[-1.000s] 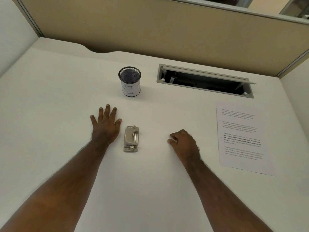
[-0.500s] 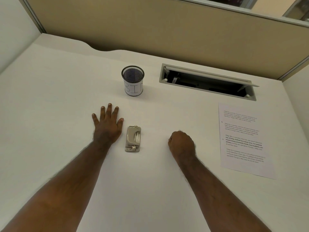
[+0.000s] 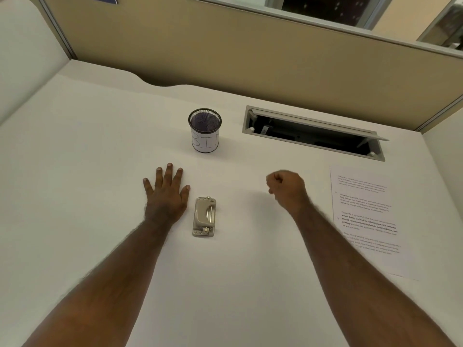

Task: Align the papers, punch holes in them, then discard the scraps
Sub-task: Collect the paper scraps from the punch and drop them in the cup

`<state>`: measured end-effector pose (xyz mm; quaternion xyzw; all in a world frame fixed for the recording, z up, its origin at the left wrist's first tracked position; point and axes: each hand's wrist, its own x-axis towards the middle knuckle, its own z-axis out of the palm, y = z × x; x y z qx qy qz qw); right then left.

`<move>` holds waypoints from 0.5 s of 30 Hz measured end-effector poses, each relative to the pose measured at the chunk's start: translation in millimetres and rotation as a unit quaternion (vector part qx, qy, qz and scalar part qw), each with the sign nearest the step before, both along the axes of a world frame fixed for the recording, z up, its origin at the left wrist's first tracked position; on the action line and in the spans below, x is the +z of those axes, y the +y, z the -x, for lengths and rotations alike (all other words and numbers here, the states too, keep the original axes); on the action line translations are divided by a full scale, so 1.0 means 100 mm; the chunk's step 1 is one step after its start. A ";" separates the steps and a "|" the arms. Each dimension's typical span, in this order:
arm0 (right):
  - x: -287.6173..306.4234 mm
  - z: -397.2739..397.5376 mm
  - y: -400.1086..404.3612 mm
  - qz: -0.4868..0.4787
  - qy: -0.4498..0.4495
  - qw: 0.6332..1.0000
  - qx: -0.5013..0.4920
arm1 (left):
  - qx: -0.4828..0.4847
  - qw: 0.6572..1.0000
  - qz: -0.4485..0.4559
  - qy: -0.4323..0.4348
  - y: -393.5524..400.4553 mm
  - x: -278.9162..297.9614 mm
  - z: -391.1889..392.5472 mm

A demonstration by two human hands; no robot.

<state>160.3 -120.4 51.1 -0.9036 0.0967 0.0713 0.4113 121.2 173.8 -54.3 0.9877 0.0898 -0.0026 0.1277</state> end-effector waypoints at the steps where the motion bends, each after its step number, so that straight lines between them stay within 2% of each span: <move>1: 0.10 -0.12 0.08 -0.005 -0.015 1.000 0.007 | 0.000 1.000 0.000 -0.002 0.00 0.00 0.00; 8: 0.50 -0.85 0.90 0.008 -0.108 0.992 0.064 | 0.001 1.000 0.011 0.003 0.00 0.02 0.00; 15: 0.61 -1.24 1.48 0.102 -0.119 0.983 0.099 | 0.000 1.000 0.016 -0.007 0.00 0.01 0.01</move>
